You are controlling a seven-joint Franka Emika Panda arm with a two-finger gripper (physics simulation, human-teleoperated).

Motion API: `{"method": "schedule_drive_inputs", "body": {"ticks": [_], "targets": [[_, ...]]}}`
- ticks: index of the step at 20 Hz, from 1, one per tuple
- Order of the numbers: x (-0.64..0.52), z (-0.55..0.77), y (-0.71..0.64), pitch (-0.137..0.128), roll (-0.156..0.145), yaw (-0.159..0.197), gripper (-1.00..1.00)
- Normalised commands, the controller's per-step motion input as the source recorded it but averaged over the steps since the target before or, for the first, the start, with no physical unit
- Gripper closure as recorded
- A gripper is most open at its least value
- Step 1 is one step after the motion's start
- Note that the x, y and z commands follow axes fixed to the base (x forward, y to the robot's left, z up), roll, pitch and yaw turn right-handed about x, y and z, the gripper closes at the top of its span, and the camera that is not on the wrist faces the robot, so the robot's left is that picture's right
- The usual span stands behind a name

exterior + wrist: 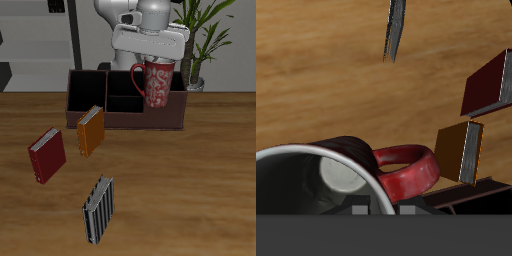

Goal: Place the red mug into the back desk caddy's right compartment and place the orange book into the back desk caddy's back compartment and place the red book into the back desk caddy's front compartment

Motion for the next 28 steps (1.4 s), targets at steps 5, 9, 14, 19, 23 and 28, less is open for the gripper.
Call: {"method": "schedule_drive_inputs", "body": {"ticks": [5, 9, 14, 19, 23, 28], "targets": [[-0.46, 0.13, 0.04, -0.034, 0.013, -0.015, 1.0], [-0.29, 0.03, 0.09, -0.028, 0.024, 0.018, 1.0], [-0.31, 0.03, 0.06, -0.017, 0.018, 0.038, 1.0], [-0.17, -0.02, -0.22, 0.04, 0.003, 0.063, 1.0], [-0.2, 0.04, -0.31, 0.024, -0.01, 0.104, 1.0], [-0.22, 0.09, -0.27, -0.012, -0.024, 0.083, 1.0]]}}
